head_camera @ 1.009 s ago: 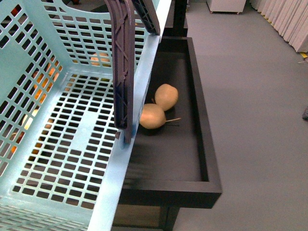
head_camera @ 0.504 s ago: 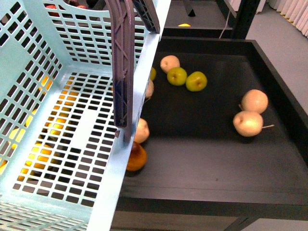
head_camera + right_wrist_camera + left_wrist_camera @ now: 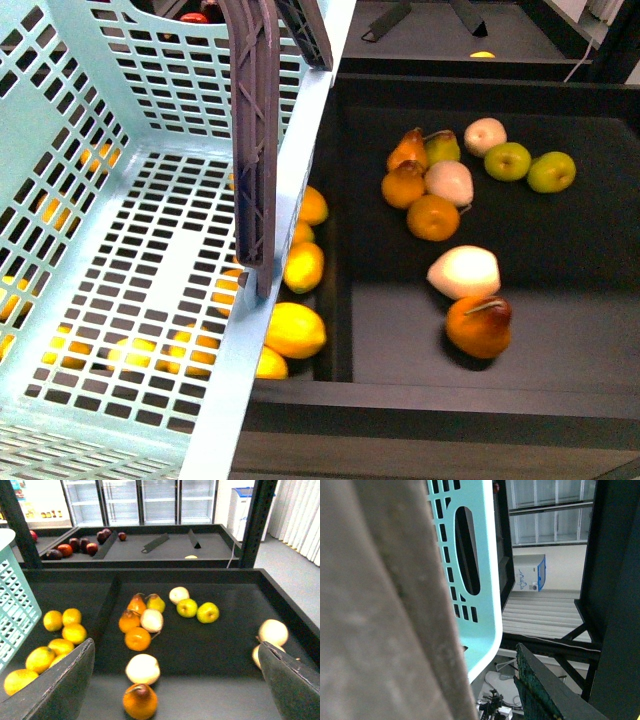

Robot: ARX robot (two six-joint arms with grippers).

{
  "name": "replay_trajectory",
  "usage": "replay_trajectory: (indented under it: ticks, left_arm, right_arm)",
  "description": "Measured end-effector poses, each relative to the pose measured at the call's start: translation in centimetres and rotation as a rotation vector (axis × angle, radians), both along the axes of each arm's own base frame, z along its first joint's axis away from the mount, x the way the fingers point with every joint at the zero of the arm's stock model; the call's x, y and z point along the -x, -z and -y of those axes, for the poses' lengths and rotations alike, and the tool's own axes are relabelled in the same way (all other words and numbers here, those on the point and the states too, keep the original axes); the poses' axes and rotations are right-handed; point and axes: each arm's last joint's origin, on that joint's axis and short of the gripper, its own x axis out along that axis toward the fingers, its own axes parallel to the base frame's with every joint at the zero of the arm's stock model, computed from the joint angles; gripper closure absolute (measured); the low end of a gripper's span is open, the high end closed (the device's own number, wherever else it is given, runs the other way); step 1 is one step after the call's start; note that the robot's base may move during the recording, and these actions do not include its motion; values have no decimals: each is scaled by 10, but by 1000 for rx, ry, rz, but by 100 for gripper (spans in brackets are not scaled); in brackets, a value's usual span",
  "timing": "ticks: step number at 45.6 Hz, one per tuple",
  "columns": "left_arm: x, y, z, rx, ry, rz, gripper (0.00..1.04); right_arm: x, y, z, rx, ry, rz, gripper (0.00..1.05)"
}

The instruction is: Pick lemon and mango into basket

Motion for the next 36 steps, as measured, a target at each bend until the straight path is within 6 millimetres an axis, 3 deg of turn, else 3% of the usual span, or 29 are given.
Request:
replay_trajectory:
  ticks: [36]
  left_arm:
    - [0,-1,0,0,-3,2,75]
  right_arm:
    - [0,0,0,0,0,1,9]
